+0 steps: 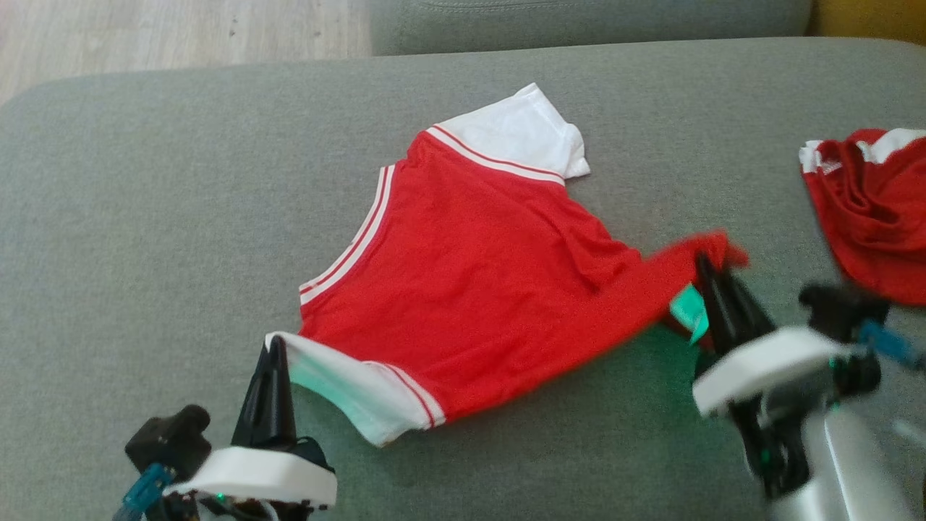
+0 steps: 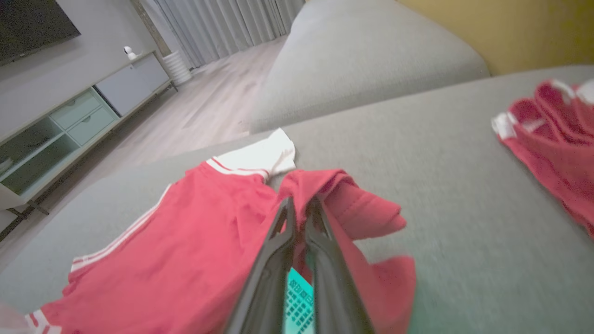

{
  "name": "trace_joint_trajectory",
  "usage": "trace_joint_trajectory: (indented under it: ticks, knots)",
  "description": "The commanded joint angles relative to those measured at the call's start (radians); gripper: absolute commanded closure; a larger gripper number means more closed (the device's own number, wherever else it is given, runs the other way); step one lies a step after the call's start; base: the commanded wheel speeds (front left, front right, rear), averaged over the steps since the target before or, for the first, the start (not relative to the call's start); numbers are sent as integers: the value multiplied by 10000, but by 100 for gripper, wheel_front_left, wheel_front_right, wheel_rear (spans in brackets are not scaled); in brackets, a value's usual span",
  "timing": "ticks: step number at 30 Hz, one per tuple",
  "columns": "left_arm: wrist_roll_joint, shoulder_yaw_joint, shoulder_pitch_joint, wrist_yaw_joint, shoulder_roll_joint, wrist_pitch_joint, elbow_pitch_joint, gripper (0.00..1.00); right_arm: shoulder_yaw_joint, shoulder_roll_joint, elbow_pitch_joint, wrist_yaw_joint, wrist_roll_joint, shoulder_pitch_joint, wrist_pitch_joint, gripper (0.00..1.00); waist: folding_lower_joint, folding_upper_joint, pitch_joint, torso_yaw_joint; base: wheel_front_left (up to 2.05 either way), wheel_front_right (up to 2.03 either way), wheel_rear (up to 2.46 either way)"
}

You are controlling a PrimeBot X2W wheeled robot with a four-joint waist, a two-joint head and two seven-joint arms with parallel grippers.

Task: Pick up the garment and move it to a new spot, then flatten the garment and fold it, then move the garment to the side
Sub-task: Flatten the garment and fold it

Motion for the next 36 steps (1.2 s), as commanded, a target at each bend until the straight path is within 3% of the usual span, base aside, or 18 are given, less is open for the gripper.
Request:
trace_joint_trajectory:
  ticks: [1, 11, 23, 29, 30, 31, 32, 33, 34, 36]
  knots:
    - [54, 247, -510, -64, 56, -124, -278, 100, 282, -62, -428, 67, -14, -721, 16, 100, 0, 0, 44, 66, 0, 0, 0]
    - [203, 267, -757, -15, 46, -205, -678, 100, 391, -62, -576, 67, 82, -3036, 39, 100, 0, 0, 63, 332, 0, 0, 0]
    - [219, -192, -756, -150, -200, -108, -404, 100, -976, -62, 2246, 67, -559, -1464, -229, 100, 0, 0, 431, 362, 0, 0, 0]
    - [221, -305, -781, -214, -269, -121, -179, 100, -1048, -62, 2898, 67, -331, -1071, -784, 100, 0, 0, 448, 261, 0, 0, 0]
    - [216, -303, -779, -216, -266, -125, -156, 100, -1033, -62, 2908, 67, -284, -1028, -870, 78, 0, 0, 433, 240, 0, 0, 0]
    - [216, -303, -779, -216, -266, -125, -156, 100, -1033, -62, 2908, 67, -284, -1028, -870, 78, 0, 0, 433, 240, 0, 0, 0]
    - [212, -300, -776, -215, -261, -128, -136, 100, -1005, -62, 2896, 67, -258, -979, -938, 53, 0, 0, 414, 219, 0, 0, 0]
    - [208, -299, -770, -214, -253, -128, -120, 100, -980, -62, 2863, 67, -239, -921, -994, 15, 0, 0, 394, 202, 0, 0, 0]
    - [204, -300, -762, -213, -243, -125, -107, 100, -947, -62, 2811, 67, -205, -859, -1038, 0, 0, 0, 374, 185, 0, 0, 0]
    - [194, -302, -738, -205, -224, -116, -88, 100, -879, -62, 2689, 67, -114, -737, -1070, 0, 0, 0, 338, 151, 0, 0, 0]
